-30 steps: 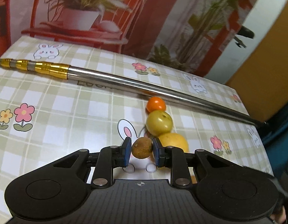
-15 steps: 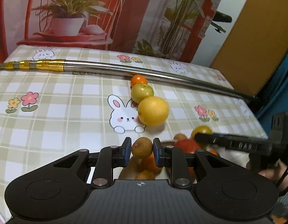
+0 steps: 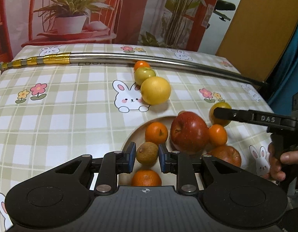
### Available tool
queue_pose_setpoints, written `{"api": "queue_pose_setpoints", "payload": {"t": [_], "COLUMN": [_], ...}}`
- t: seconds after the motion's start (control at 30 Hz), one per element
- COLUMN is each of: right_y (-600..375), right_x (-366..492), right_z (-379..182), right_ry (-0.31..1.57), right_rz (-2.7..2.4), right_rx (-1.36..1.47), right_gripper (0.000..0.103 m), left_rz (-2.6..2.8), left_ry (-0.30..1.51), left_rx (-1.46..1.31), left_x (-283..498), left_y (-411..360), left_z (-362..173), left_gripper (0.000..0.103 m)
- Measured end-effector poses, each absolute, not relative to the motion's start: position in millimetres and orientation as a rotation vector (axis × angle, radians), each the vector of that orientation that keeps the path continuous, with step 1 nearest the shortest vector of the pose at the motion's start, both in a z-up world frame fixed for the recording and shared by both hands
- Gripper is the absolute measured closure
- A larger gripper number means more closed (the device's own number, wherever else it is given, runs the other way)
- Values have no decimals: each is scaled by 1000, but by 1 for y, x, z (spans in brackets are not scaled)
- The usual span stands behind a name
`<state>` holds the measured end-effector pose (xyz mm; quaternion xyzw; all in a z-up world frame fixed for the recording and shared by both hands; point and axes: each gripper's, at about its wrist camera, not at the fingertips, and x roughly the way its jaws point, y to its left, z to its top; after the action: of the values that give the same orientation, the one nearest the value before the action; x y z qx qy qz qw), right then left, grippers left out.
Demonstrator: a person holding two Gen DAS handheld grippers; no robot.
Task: Organize fruits
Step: 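Grasp the green-yellow round fruit with the right gripper while the left carries the brown fruit, then lower the green-yellow fruit onto the plate and open the right gripper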
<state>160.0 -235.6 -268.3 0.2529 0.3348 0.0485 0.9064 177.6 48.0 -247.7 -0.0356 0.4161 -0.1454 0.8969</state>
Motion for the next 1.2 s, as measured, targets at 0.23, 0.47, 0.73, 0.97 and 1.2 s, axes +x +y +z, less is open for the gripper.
{"api": "queue_pose_setpoints", "payload": {"t": [0.23,0.47,0.73,0.97,1.2], "right_y": [-228,-222,-208,-191,-164], "right_x": [150,140,130,119,115], "right_z": [-257,-244,-235,-223,-215], "right_ry": [659,626,622,615,649], "right_rz": [104,114,144,177,233], "right_rx": [492,475,465,441,380], "right_gripper": [60,60,60,60,60], "left_rz": [-272,-237,-218,-161,-119], "left_ry": [878,890,822,780,749], "left_rx": [-7,1,-55,-65,-95], "left_x": [177,177,155,129,111], "left_y": [43,45,49,52,64], "left_z": [-255,-259,-236,-221,-216], "left_gripper": [77,77,76,76,76]}}
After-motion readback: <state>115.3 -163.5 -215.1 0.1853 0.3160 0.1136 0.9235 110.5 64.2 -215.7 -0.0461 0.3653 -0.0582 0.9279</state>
